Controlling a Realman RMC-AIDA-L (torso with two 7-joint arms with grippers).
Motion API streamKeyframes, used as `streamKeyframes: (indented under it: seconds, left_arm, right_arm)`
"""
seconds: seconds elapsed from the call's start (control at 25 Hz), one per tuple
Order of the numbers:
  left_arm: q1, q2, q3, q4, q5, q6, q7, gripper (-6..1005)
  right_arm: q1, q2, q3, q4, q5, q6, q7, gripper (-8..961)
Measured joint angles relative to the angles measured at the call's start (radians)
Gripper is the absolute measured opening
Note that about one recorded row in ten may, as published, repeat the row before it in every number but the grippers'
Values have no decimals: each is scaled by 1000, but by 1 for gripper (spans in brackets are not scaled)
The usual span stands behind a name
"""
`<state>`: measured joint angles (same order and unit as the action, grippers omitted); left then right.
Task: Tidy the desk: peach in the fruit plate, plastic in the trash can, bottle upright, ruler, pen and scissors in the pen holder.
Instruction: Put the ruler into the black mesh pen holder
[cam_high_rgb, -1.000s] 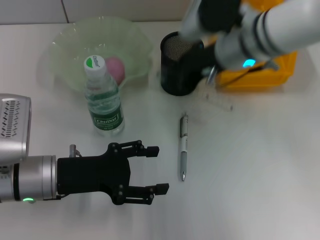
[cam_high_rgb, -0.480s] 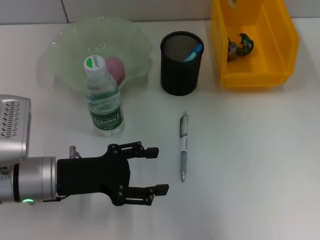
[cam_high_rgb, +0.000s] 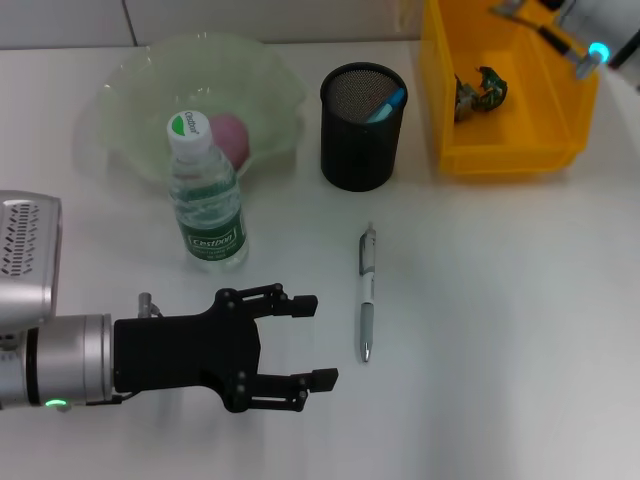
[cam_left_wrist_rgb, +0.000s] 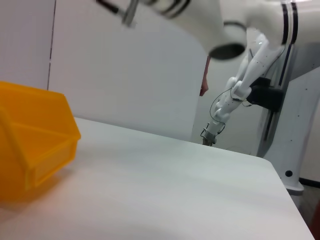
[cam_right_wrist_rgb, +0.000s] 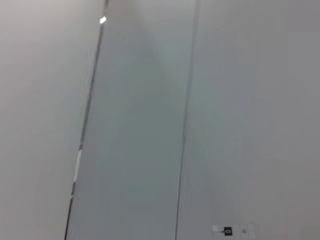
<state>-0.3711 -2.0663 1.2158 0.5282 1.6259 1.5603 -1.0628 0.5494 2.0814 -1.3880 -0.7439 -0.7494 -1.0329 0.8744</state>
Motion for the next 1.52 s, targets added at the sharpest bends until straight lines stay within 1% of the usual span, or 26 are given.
streamKeyframes:
  seconds: [0.04,0.08,0.2,0.24,0.28,0.44,0.64,0.84,1.12,1.24,1.36,1.52]
  left_arm:
    - [1,0,-1,-3,0,0,2,832]
    - [1,0,-1,-3,0,0,2,832]
    - [3,0,-1,-9,0,0,8,832]
    - [3,0,-1,-9,0,0,9,832]
    - [3,0,-1,-9,0,0,9,832]
    - [3,0,4,-9,0,-2,10,832]
    - [5,-1,13,-10,2,2,11,832]
    - [6,-3,16,-10,7,2,12,832]
    - [5,-3,19,-22,8,-2,14,832]
    - [6,-3,20,-23,8,-6,22,832]
    - [6,-3,21,-24,8,-7,24,832]
    - [6,-3,21,-24,8,-8,24,832]
  right_arm:
    - [34,-1,2,101,46,-35,-28,379]
    - [34,-1,2,101,46,-35,-28,380]
    - [83,-1,4,200,56,-39,-35,380]
    - [109,-1,8,250,57,-38,-40,380]
    - [109,-1,8,250,57,-38,-40,380]
    - [158,0,12,333,59,-34,-66,381]
    - [209,4,12,397,59,-5,-123,382]
    - [232,8,13,417,64,19,-152,382]
    - [241,10,13,442,104,2,-205,384]
    - [233,10,19,448,122,-54,-226,384]
    - [235,9,21,458,128,-59,-232,385]
    - [269,10,12,513,129,-25,-248,385]
